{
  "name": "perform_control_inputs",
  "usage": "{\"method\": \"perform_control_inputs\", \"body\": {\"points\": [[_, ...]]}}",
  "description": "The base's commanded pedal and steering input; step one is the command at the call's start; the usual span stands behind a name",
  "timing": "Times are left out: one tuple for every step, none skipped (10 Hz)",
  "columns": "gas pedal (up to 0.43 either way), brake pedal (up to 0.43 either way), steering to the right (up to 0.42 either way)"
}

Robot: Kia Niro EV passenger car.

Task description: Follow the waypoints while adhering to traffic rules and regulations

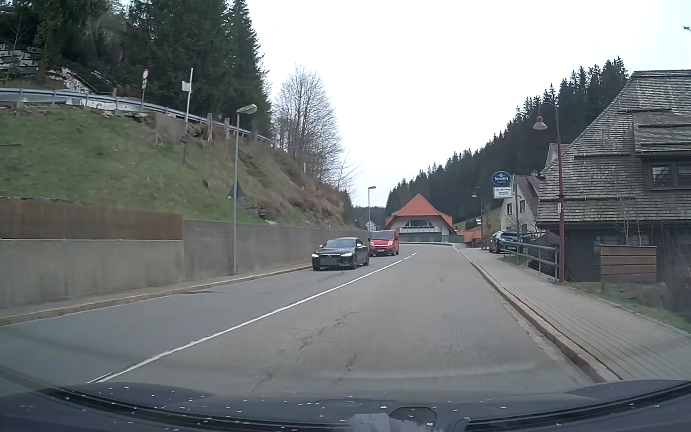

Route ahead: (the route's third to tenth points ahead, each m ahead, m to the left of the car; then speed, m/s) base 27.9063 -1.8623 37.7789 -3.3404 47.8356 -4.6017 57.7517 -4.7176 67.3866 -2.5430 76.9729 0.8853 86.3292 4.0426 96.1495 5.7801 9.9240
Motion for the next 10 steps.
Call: {"method": "perform_control_inputs", "body": {"points": [[0.268, 0.000, 0.064], [0.280, 0.000, 0.059], [0.280, 0.000, 0.053], [0.280, 0.000, 0.044], [0.280, 0.000, 0.038], [0.280, 0.000, 0.034], [0.280, 0.000, 0.034], [0.280, 0.000, 0.034], [0.280, 0.000, 0.034], [0.280, 0.000, 0.034]]}}
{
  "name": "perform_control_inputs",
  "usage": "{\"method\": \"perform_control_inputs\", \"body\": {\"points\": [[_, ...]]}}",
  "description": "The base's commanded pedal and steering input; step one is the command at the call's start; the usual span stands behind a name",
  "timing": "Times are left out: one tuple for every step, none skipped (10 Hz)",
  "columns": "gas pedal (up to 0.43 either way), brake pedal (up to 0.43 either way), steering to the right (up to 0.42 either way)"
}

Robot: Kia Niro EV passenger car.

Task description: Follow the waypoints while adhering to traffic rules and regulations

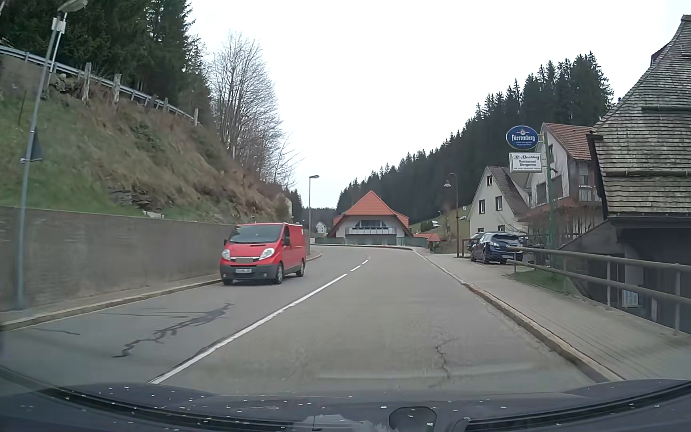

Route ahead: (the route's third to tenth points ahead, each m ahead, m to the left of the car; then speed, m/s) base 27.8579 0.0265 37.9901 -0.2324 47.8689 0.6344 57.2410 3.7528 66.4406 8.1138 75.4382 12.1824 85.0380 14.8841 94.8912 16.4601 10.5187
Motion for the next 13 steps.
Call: {"method": "perform_control_inputs", "body": {"points": [[0.280, 0.000, 0.034], [0.280, 0.000, 0.030], [0.280, 0.000, 0.024], [0.280, 0.000, 0.020], [0.268, 0.000, 0.015], [0.268, 0.000, 0.009], [0.268, 0.000, 0.005], [0.260, 0.000, 0.004], [0.240, 0.000, 0.004], [0.209, 0.000, 0.003], [0.197, 0.000, 0.001], [0.197, 0.000, 0.000], [0.197, 0.000, 0.000]]}}
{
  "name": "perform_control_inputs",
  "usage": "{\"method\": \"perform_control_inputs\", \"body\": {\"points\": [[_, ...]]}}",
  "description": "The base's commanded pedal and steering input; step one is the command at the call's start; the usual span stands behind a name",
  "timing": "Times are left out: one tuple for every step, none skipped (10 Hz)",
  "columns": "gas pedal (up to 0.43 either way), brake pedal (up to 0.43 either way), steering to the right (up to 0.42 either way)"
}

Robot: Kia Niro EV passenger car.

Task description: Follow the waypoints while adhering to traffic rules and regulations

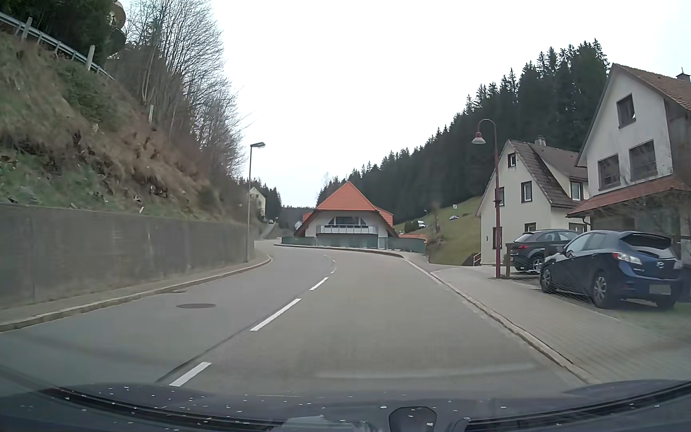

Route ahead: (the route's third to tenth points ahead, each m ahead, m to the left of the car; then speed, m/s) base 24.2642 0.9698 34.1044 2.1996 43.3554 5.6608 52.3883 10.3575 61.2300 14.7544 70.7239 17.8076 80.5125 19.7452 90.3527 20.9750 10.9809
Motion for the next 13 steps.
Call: {"method": "perform_control_inputs", "body": {"points": [[0.197, 0.000, 0.000], [0.197, 0.000, 0.000], [0.197, 0.000, 0.000], [0.197, 0.000, 0.000], [0.197, 0.000, 0.000], [0.197, 0.000, -0.001], [0.197, 0.000, -0.001], [0.197, 0.000, -0.003], [0.197, 0.000, -0.005], [0.197, 0.000, -0.006], [0.197, 0.000, -0.008], [0.197, 0.000, -0.012], [0.197, 0.000, -0.017]]}}
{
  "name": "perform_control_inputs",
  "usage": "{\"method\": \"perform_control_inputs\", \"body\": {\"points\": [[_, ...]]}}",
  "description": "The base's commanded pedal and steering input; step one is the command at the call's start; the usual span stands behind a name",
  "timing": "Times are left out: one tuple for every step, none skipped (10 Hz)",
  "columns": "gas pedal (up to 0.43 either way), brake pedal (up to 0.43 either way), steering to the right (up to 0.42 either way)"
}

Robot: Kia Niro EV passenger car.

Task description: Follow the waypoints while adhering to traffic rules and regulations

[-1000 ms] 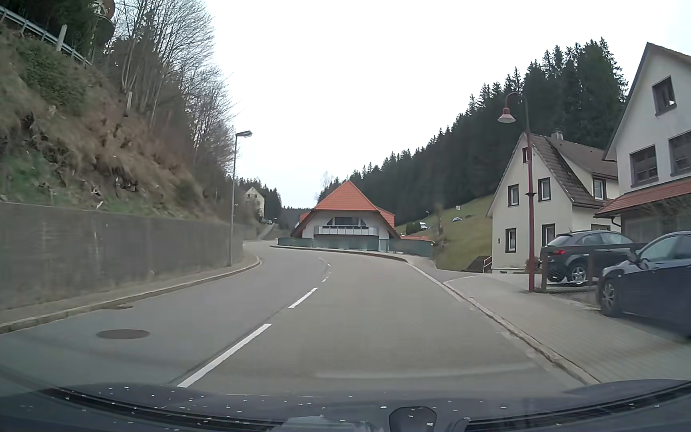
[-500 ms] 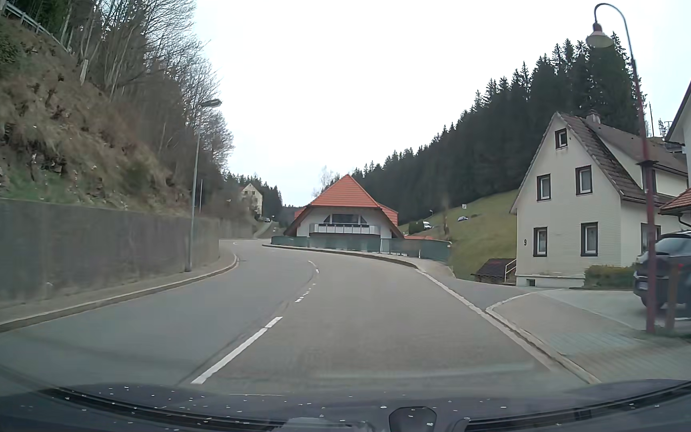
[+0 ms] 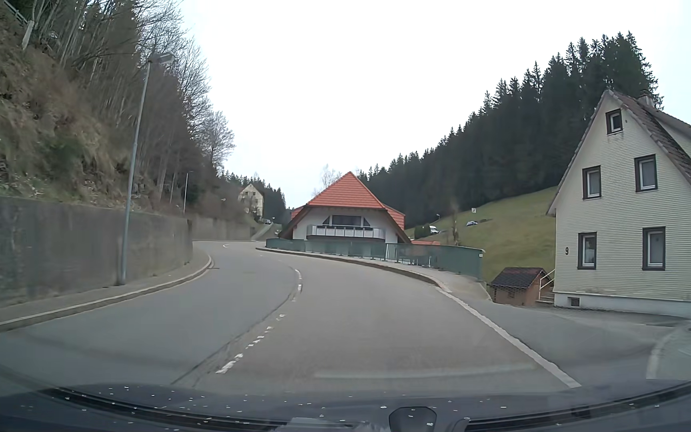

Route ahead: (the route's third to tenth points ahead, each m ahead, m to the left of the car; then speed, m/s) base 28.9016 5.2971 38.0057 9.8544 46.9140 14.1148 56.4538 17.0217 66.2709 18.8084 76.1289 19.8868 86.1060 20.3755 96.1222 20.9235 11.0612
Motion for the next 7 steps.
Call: {"method": "perform_control_inputs", "body": {"points": [[0.189, 0.000, -0.023], [0.189, 0.000, -0.025], [0.189, 0.000, -0.025], [0.189, 0.000, -0.026], [0.189, 0.000, -0.029], [0.189, 0.000, -0.035], [0.189, 0.000, -0.043]]}}
